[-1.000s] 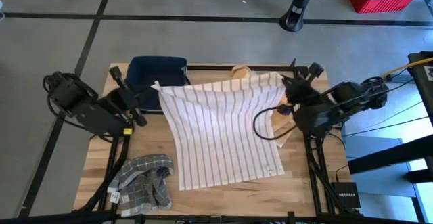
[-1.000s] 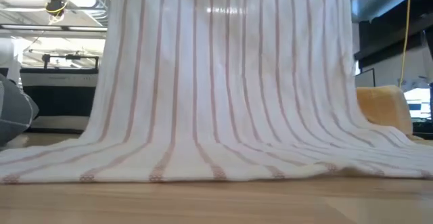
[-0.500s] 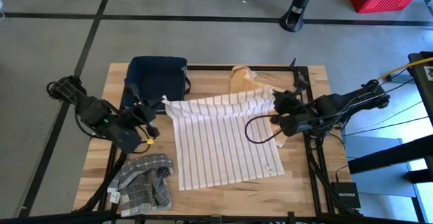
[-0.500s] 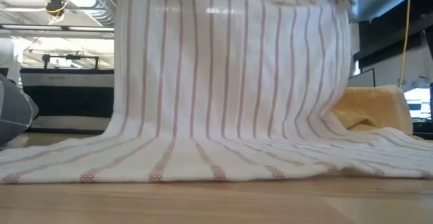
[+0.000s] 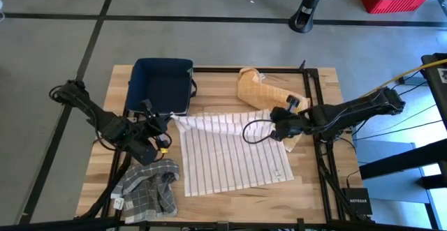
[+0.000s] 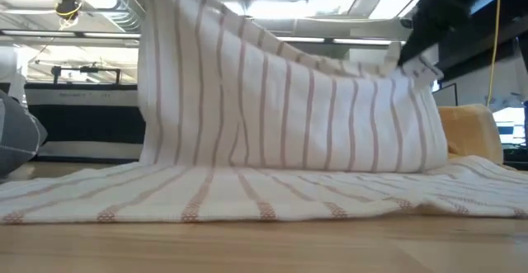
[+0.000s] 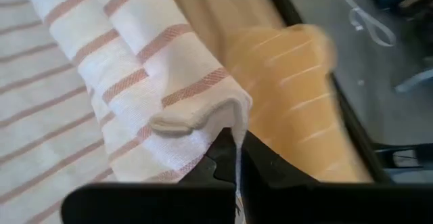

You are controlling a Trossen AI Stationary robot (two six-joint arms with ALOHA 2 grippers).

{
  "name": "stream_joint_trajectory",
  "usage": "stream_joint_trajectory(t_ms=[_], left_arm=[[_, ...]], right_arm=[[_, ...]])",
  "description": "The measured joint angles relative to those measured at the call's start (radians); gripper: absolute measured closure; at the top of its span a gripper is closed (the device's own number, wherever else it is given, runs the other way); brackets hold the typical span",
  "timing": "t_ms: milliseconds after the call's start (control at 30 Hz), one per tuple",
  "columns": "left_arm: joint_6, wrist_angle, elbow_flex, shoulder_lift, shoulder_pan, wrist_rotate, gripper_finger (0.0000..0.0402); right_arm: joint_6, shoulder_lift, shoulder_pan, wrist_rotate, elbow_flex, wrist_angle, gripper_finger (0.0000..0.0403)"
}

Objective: Fold towel
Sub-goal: Fold the white towel

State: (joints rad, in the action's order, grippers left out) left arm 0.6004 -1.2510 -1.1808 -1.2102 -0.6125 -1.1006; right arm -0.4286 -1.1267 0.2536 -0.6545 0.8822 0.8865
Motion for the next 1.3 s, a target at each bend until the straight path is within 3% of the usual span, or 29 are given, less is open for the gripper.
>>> stream_joint_trajectory(t_ms=[300, 533, 833, 967, 1133, 1300], left_arm=[[-0.054, 0.226, 0.104, 0.0, 0.0, 0.181, 0.0396], [-0.056, 0.302, 0.143, 0.0, 0.0, 0.183, 0.0396], [-0.05, 0.326, 0.143, 0.0, 0.0, 0.182, 0.0396], [-0.048, 0.328, 0.143, 0.0, 0.0, 0.182, 0.0396], [-0.049, 0.327, 0.143, 0.0, 0.0, 0.182, 0.0396], [-0.05, 0.327, 0.143, 0.0, 0.0, 0.181, 0.0396]], right_arm=[[-0.043, -0.006, 0.001, 0.116, -0.228, -0.27, 0.04], [-0.098, -0.064, 0.001, 0.277, -0.323, -0.439, 0.04], [-0.435, -0.227, -0.092, 0.387, -0.342, -0.477, 0.0393], [-0.418, -0.247, -0.127, 0.456, -0.334, -0.467, 0.035], [-0.235, -0.193, -0.138, 0.632, -0.218, -0.281, 0.0271], [-0.042, -0.159, -0.126, 0.642, -0.122, -0.118, 0.0216]])
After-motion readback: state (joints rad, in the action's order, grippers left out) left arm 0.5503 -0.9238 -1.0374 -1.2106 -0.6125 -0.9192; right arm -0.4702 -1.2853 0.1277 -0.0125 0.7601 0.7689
